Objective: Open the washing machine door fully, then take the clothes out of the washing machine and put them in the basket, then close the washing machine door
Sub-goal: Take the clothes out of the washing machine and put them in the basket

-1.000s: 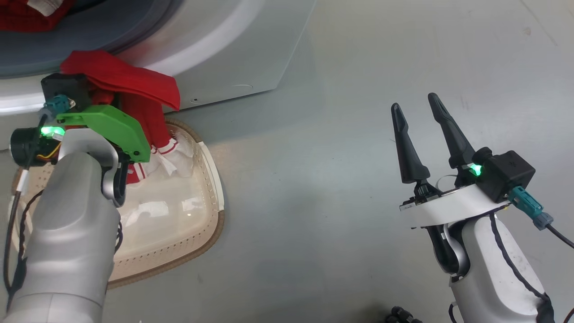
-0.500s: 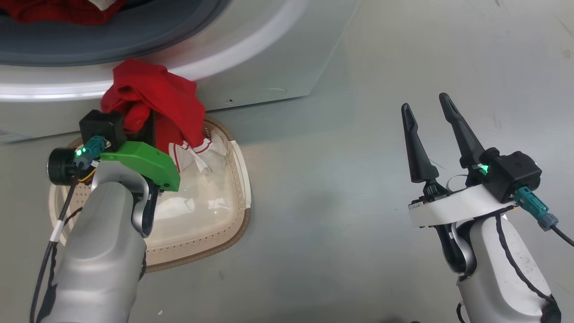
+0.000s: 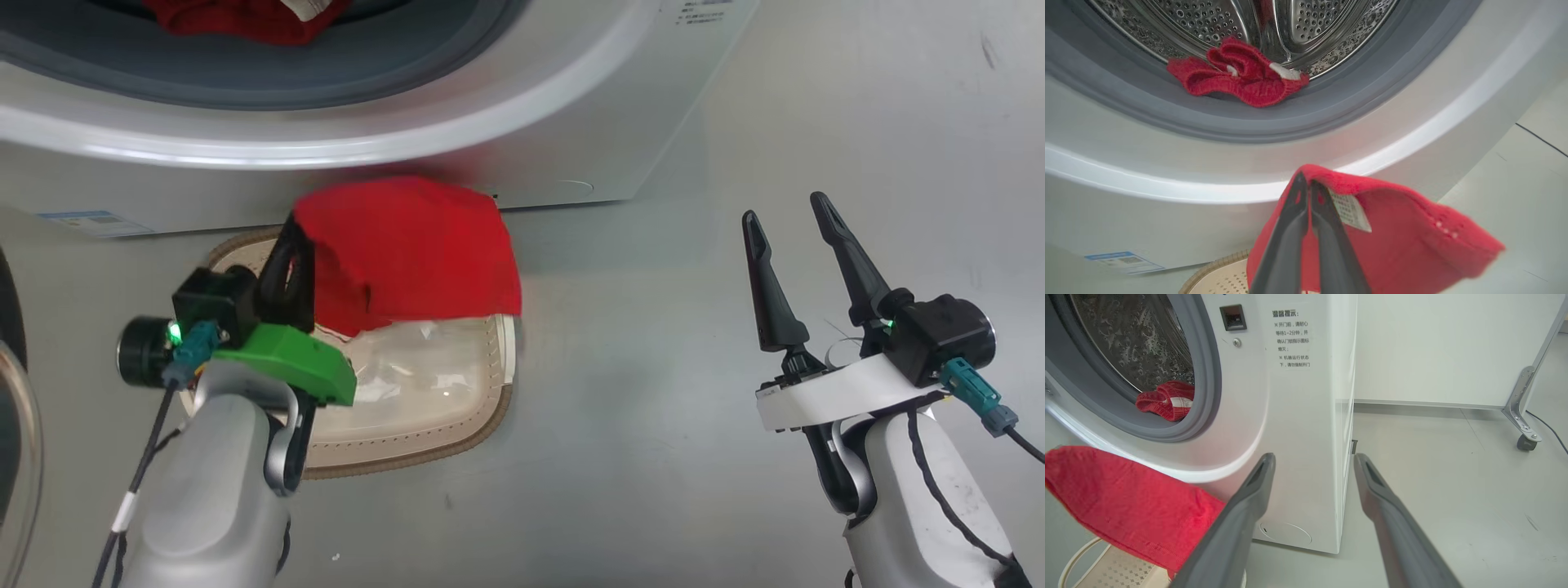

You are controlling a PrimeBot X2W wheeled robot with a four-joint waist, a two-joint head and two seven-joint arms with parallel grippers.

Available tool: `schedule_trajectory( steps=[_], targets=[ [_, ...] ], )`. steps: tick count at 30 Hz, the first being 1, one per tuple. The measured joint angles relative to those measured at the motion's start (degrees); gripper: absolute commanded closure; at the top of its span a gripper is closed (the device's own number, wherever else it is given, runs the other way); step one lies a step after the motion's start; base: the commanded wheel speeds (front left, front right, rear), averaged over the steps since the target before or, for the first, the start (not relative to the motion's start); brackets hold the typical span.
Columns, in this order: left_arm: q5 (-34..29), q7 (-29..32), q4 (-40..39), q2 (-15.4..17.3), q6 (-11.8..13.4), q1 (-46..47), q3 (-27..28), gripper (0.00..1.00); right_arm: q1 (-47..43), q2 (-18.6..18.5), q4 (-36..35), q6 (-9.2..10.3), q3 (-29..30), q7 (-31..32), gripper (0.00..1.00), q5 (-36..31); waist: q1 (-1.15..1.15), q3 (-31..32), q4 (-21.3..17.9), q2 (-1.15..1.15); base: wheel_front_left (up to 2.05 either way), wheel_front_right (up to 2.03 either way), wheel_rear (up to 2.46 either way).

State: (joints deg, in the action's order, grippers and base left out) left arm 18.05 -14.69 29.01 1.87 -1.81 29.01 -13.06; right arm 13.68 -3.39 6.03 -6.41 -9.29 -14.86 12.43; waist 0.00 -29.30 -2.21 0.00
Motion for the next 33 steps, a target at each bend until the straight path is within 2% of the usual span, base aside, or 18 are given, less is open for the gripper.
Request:
schedule_trajectory(
  steps=[8, 18, 26, 33],
  targets=[
    [0.0, 0.0, -1.5, 0.0, 0.8, -8.2, -1.5, 1.00, -0.3, 0.0, 0.0, -0.02, -0.1, 0.0, 0.00, -0.6, 0.00, 0.6, 2.2, 0.00, 0.00, 0.00, 0.00],
    [0.2, 1.1, 2.2, 0.0, 2.8, -14.3, -2.1, 1.00, -0.3, 0.0, -0.1, -0.08, -0.5, 0.0, 0.00, -1.0, 0.00, -0.2, 2.6, 0.00, 0.00, 0.00, 0.00],
    [0.4, 4.8, 7.1, 0.1, 3.0, -13.5, -3.0, 1.00, -0.1, 0.1, -0.2, -0.32, -2.0, 0.0, 0.00, -1.0, 0.00, -2.3, 1.5, 0.00, 0.00, 0.00, 0.00],
    [-0.2, 8.8, 11.9, 0.2, 2.7, -5.7, -4.1, 1.00, 1.1, 0.1, -0.4, -0.56, -2.7, 0.0, 0.00, -1.0, 0.00, -4.2, -0.5, 0.00, 0.00, 0.00, 0.00]
  ],
)
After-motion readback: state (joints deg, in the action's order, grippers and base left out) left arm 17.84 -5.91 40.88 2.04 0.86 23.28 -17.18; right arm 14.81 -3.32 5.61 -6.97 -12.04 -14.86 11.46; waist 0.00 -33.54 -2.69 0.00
